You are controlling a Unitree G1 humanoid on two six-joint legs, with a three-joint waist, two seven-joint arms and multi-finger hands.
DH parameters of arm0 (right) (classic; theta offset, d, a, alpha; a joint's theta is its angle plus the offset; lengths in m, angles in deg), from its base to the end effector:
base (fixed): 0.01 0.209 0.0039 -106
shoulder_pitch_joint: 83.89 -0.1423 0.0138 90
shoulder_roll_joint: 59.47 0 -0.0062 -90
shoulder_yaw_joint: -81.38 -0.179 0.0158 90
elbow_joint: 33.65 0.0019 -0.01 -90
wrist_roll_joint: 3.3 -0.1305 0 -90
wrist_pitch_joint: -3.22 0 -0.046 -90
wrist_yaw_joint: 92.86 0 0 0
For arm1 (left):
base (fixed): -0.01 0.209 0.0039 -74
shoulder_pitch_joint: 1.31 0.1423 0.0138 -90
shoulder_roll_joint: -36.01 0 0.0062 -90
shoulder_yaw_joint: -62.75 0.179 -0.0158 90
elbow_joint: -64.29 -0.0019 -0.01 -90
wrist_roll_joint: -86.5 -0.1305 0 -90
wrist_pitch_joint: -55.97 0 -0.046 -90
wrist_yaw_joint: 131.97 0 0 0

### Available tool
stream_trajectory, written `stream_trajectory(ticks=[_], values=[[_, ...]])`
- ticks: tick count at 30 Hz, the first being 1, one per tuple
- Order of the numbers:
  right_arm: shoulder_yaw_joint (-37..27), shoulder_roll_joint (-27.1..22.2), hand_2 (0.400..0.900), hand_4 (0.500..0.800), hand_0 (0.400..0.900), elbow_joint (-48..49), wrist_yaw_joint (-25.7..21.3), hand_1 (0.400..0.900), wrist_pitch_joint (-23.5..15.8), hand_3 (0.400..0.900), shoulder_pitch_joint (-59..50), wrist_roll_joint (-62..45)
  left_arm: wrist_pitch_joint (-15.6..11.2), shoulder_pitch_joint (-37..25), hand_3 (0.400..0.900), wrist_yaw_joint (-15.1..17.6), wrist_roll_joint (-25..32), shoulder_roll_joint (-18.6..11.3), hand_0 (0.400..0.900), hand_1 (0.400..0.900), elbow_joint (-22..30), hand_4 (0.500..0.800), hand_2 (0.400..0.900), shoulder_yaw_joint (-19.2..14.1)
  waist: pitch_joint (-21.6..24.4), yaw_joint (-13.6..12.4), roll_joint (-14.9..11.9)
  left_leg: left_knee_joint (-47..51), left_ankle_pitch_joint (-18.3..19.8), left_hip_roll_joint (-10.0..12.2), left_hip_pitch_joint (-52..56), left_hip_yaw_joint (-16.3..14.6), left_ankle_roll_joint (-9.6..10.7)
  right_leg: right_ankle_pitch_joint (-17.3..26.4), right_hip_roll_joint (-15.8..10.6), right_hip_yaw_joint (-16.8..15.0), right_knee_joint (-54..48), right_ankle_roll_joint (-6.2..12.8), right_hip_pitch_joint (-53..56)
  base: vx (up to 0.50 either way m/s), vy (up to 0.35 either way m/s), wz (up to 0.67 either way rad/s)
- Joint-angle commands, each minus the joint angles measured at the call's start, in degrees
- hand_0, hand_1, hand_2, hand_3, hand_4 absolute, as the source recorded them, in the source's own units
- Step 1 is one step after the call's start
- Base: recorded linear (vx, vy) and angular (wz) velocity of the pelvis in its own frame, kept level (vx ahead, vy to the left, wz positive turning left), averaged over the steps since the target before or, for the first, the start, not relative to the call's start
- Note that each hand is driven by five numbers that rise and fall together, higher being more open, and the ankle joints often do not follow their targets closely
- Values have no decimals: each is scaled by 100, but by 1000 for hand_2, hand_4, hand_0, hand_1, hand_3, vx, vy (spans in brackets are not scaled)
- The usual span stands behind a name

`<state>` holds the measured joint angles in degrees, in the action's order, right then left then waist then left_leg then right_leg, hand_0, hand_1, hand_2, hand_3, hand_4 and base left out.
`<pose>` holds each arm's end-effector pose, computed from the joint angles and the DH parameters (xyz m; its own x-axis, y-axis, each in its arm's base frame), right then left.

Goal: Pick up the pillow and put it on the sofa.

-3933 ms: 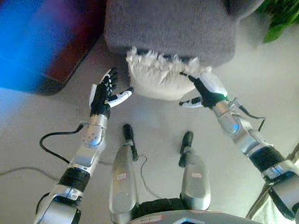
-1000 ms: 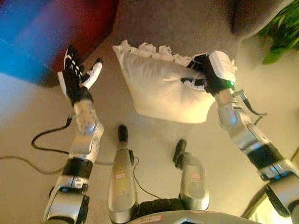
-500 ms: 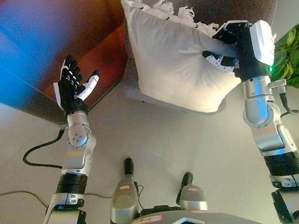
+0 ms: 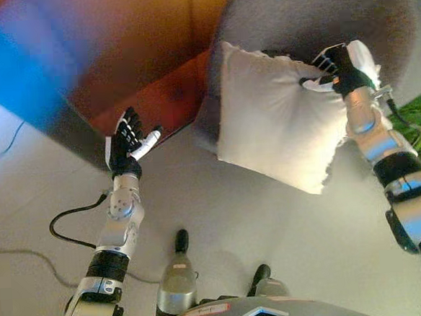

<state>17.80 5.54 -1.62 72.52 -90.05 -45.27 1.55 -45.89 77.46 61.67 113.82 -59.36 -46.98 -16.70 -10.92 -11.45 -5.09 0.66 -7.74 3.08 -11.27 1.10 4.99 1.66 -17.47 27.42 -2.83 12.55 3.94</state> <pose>0.3209 -0.2754 0.1486 0.9542 -0.2739 0.1199 0.2478 0.4997 -0.8300 0.2279 0.1997 0.0380 0.9850 0.1699 -0.0312 -0.1715 0.9835 -0.0571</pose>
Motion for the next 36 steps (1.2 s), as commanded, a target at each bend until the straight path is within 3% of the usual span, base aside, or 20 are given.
stream_trajectory(ticks=[1,6,7,8,15,21,22,24,25,26,29,34,35,36], values=[[262,-717,400,500,400,-90,-641,400,-573,400,-2191,-572,-808,-391,900,-242,243,-304,900,900,433,800,900,230,323,-279,-100,-168,350,212,61,-54,234,866,-348,-73,123,98,-328,1,-25,30],[795,-1325,400,500,400,-994,-418,400,-515,400,-2772,-628,-820,10,900,-717,443,-459,900,900,716,800,900,366,227,-645,101,-104,238,171,-187,193,282,836,-314,153,4,113,-371,42,-39,30],[847,-1416,514,568,514,-1070,-398,514,-502,514,-2834,-655,-816,77,900,-766,438,-488,900,900,751,800,900,376,220,-681,135,-102,232,165,-216,242,281,816,-312,182,-13,112,-370,48,-26,23],[866,-1513,900,800,900,-1183,-406,900,-478,900,-2936,-704,-807,130,900,-794,471,-520,900,900,821,800,900,364,218,-728,152,-98,226,150,-238,278,280,817,-312,222,-33,117,-361,53,-19,21],[805,-1507,900,800,900,-1197,-465,900,-387,900,-2925,-801,-712,331,900,-835,490,-587,900,900,1065,800,900,201,249,-752,254,-109,261,84,-181,403,259,759,-314,312,-87,118,-182,53,3,5],[80,-1001,900,800,900,-439,-662,900,-648,900,-2401,-1553,-679,55,900,-586,423,-504,900,900,808,800,900,135,350,-450,248,-210,475,88,91,257,202,714,-331,154,-107,99,-10,56,31,-28],[-76,-819,900,800,900,174,-699,900,-763,900,-2158,-1608,-640,-67,900,-494,359,-474,900,900,757,800,900,74,367,-265,236,-319,544,98,135,167,178,703,-338,26,-93,77,-7,22,30,-31],[-237,-682,900,800,900,586,-731,900,-804,900,-1889,-1638,-622,-105,900,-432,312,-464,900,900,758,800,900,50,374,-175,215,-376,609,108,202,94,158,691,-342,-55,-71,65,5,41,26,-51],[-487,-445,900,800,900,1256,-608,900,-958,900,-1417,-1874,-573,-276,900,-298,160,-434,900,900,626,800,900,-16,392,32,224,-450,689,150,317,-7,139,658,-318,-206,-50,32,36,47,15,-55],[-535,-446,900,800,900,1303,-612,900,-941,900,-1358,-1863,-577,-278,900,-294,157,-450,900,900,617,800,900,3,383,6,209,-455,699,155,338,-21,140,654,-317,-222,-47,32,47,56,5,-54],[-884,-182,900,800,900,2189,-345,900,-1028,900,-485,-2009,-542,-452,900,-190,41,-429,900,900,461,800,900,-73,448,285,205,-557,834,286,587,-230,147,576,-272,-432,-17,-5,114,52,-5,-51],[-1690,522,900,800,900,3972,235,900,-1145,900,1633,-2219,-445,-450,900,-120,-165,-325,900,900,426,800,900,-292,548,720,265,-692,1024,523,1035,-614,188,418,-177,-792,31,-72,243,42,-25,-54],[-1928,659,900,800,900,4495,505,900,-1143,900,2355,-2266,-407,-361,900,-158,-205,-282,900,900,448,800,900,-422,587,905,308,-712,1073,593,1189,-750,200,383,-155,-889,33,-80,285,24,-24,-38],[-1951,665,900,800,900,4536,507,900,-1123,900,2403,-2259,-406,-347,900,-159,-205,-286,900,900,453,800,900,-407,590,879,304,-708,1078,598,1211,-765,203,382,-151,-904,33,-81,292,11,-30,-44]])
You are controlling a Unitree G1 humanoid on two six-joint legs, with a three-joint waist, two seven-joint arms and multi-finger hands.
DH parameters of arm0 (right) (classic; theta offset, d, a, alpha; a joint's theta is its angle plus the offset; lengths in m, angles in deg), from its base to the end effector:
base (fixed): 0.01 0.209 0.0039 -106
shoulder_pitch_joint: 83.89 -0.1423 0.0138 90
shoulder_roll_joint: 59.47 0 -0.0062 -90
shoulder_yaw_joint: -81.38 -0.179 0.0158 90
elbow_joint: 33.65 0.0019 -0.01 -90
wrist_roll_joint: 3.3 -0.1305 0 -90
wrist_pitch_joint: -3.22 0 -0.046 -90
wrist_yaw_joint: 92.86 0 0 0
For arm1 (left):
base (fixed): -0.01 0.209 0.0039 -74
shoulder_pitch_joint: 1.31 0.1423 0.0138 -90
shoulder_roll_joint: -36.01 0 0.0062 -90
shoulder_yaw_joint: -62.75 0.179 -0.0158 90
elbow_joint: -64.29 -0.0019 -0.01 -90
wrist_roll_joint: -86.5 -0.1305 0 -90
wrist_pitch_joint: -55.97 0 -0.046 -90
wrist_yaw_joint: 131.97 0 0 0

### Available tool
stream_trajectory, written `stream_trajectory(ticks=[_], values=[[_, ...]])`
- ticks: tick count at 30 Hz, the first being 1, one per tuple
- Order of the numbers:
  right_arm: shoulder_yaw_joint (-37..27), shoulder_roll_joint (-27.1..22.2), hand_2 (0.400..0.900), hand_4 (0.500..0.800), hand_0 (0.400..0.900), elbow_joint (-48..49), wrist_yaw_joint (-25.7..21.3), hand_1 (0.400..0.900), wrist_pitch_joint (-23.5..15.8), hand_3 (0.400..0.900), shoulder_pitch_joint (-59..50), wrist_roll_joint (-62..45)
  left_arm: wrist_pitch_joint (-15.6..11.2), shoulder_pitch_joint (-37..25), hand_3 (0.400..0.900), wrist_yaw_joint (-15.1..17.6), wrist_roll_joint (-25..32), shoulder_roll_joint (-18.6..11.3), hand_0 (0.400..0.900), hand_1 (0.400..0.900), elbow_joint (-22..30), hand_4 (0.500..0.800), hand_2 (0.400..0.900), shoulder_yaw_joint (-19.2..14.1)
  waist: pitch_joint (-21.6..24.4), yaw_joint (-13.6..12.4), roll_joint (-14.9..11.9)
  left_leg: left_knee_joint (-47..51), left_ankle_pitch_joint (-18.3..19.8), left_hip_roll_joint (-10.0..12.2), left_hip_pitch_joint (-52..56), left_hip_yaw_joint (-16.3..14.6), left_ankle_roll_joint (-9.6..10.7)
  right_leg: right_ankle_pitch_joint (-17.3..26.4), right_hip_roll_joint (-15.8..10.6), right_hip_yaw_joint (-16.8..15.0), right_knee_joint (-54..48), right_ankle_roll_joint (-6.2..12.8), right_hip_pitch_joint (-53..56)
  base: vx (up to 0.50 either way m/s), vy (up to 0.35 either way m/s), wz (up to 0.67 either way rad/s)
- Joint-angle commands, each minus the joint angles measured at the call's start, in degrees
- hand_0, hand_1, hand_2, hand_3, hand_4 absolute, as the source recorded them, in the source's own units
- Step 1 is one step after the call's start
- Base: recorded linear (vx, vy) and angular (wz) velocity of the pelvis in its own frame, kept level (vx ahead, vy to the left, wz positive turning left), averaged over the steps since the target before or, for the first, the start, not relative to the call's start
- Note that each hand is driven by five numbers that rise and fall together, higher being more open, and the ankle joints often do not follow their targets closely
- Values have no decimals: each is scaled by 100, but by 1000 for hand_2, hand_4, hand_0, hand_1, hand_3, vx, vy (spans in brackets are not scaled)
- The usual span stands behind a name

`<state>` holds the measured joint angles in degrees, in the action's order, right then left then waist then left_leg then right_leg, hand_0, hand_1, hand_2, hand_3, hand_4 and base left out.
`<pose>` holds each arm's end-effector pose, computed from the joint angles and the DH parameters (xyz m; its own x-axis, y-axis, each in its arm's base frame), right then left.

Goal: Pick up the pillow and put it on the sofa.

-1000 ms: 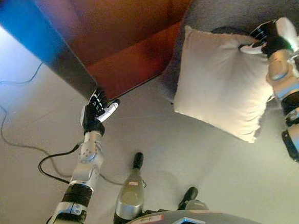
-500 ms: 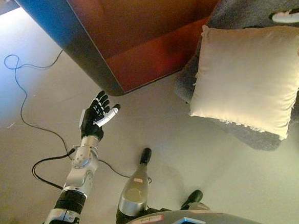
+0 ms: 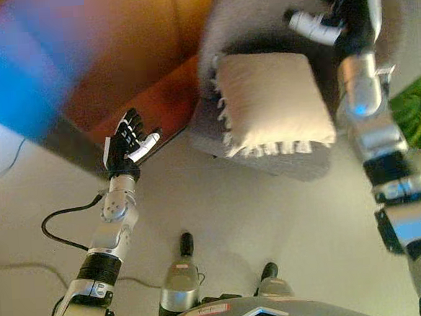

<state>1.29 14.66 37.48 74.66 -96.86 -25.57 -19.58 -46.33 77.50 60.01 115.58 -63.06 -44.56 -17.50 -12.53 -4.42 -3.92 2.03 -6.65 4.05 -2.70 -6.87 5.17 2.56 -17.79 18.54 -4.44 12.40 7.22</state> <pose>0.2871 -0.2123 0.1479 0.9228 -0.0398 0.3832 0.1421 0.9597 -0.2423 0.2291 0.2138 0.0508 0.9876 0.1550 0.0251 -0.1538 0.9872 -0.0420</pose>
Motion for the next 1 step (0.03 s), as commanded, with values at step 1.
stream_trajectory(ticks=[1], values=[[-364,-195,900,800,900,896,466,900,-433,900,784,-94,-359,-270,900,17,-410,91,900,900,270,800,900,-415,754,244,205,-869,990,529,420,-34,192,287,-102,-87,201,-69,-32,-1,-13,-19]])
